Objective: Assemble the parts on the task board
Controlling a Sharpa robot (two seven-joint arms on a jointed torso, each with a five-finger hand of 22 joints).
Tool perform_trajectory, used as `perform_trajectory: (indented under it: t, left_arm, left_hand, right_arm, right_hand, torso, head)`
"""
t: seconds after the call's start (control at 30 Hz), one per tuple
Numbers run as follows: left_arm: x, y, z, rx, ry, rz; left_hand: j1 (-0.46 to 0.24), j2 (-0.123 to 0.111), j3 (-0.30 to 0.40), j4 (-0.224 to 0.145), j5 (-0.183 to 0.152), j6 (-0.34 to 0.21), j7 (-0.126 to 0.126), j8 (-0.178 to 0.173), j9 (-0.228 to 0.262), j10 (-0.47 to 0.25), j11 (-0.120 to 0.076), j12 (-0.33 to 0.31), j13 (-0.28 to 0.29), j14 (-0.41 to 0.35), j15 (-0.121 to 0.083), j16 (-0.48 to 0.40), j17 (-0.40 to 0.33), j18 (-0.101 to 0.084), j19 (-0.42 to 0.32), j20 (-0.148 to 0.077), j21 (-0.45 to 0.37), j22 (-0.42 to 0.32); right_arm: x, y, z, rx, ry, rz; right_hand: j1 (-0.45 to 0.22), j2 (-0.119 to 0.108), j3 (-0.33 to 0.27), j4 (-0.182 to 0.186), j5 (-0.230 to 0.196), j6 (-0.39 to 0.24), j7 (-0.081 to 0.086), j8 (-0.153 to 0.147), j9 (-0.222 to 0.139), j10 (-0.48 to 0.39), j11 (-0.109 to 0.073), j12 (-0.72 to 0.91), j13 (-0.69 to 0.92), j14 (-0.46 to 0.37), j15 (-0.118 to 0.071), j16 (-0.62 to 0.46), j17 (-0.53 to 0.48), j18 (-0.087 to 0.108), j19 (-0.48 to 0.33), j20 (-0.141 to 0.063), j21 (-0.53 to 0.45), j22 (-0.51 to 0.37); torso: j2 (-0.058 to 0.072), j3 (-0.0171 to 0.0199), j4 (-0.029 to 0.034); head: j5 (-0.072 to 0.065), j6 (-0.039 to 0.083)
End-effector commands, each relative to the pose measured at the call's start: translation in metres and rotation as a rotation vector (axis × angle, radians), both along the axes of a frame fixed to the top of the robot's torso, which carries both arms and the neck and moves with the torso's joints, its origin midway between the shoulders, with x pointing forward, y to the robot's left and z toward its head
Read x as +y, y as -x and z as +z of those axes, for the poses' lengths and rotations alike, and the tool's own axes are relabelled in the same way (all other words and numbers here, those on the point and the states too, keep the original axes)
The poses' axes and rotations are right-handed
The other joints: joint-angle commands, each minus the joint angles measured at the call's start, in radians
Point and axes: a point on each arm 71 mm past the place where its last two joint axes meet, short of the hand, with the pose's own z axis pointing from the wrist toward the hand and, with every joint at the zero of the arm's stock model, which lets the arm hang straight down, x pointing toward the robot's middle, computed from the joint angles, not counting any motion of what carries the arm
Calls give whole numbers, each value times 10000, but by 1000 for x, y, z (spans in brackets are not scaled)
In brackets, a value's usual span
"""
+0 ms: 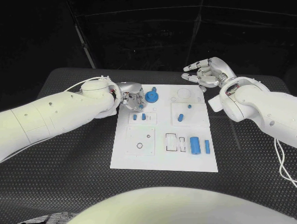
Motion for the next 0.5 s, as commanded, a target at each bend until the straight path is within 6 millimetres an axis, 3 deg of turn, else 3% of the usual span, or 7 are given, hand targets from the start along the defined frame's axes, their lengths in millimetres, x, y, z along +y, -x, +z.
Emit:
perform_trajectory:
  t: [0.03,0.27,0.5]
  left_arm:
    - [0,1,-2,230,-108,32]
    - [0,0,-1,150,-54,79]
    - [1,0,-1,109,44,135]
  left_hand:
    - [-139,-26,20,45,-22,-252,24,-68,-88,-94,12,-90,-15,203,59,-41,-26,-164,-63,52,-61,-14]
    - [-161,-82,62,42,-19,-715,5,-61,-287,-137,23,-162,-8,184,67,-41,-70,-150,-100,69,-129,-22]
    - [-171,-107,62,40,-22,-798,-12,-61,-326,-134,24,-170,-4,181,66,-39,-77,-150,-101,71,-133,-16]
  right_arm:
    - [1,0,1,-47,-41,98]
    - [1,0,1,-22,-32,101]
    - [0,0,1,-8,-23,73]
  right_hand:
    - [14,66,-41,-28,49,31,5,66,-3,49,-11,35,-8,664,-72,-46,936,140,-7,-55,-62,-8]
    - [15,65,-42,-28,49,29,6,66,-4,24,-11,2,-46,657,-72,-61,908,145,-20,-55,-75,-34]
    - [15,62,-44,-29,49,25,7,64,-5,8,-10,-18,-69,655,-72,-67,897,151,-39,-55,-94,-71]
  torso:
    - [-5,-6,1]
    - [-4,-5,11]
    - [1,-7,3]
  head:
    - [1,2]
    - [-5,2]
    - [0,2]
